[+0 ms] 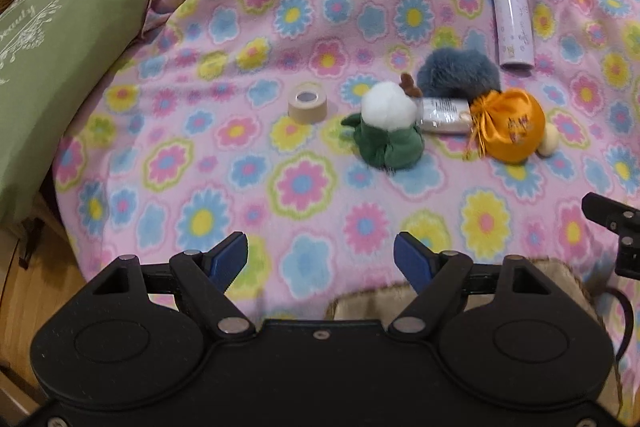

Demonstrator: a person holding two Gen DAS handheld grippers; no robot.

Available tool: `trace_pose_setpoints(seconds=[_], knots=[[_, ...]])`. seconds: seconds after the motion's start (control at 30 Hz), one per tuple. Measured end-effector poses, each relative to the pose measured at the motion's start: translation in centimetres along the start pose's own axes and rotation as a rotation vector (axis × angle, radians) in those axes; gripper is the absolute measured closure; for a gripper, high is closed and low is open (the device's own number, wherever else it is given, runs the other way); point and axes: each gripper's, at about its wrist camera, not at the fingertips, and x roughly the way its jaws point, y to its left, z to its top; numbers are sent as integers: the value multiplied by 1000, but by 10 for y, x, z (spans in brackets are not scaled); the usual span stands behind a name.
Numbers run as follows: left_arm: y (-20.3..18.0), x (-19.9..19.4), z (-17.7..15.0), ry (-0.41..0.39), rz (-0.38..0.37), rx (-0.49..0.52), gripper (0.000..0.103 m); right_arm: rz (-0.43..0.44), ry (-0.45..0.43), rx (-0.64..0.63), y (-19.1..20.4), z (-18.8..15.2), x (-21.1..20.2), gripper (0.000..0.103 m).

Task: Organize soft objects
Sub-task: 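Withdraw both tools from the basket toward the remaining toys, then grasp the white-and-green plush with the left tool while the right tool grasps the cream ball toy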

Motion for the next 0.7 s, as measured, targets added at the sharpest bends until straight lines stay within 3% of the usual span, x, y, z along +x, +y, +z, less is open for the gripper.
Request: trace_pose_setpoints(seconds=[0.2, 0.53, 0.7], knots=[[1, 22, 22, -19, -18, -19, 26, -36, -12, -59, -1, 11, 30, 10], [-12, 72, 30, -16, -73, -55, 26, -2, -26, -111, 11, 14, 70, 9], [-25, 90, 31, -19, -68, -18, 26, 21, -4, -144, 16, 12, 86, 9]])
